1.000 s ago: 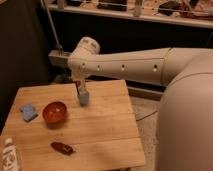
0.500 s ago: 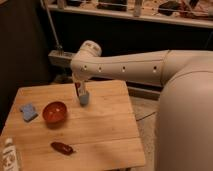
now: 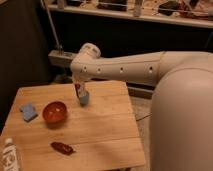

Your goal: Place the eraser in the ceramic cup

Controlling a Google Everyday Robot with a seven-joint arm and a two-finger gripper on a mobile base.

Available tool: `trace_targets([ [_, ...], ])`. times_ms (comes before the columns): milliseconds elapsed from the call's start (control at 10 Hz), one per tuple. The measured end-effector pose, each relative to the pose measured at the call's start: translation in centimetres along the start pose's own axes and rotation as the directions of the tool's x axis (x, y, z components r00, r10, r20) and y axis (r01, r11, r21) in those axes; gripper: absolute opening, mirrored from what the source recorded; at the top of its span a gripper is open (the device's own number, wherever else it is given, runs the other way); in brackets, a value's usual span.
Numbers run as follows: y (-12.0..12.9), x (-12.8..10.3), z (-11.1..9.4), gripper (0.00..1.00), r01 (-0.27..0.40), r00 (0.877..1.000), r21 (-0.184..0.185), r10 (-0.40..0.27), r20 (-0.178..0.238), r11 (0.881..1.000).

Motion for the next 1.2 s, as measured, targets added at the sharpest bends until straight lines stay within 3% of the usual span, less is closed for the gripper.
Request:
trace_targets([
  [1200, -1.0, 0.3, 1.5, 0.00, -0.027, 0.999, 0.013, 0.028, -0.022, 1.000],
])
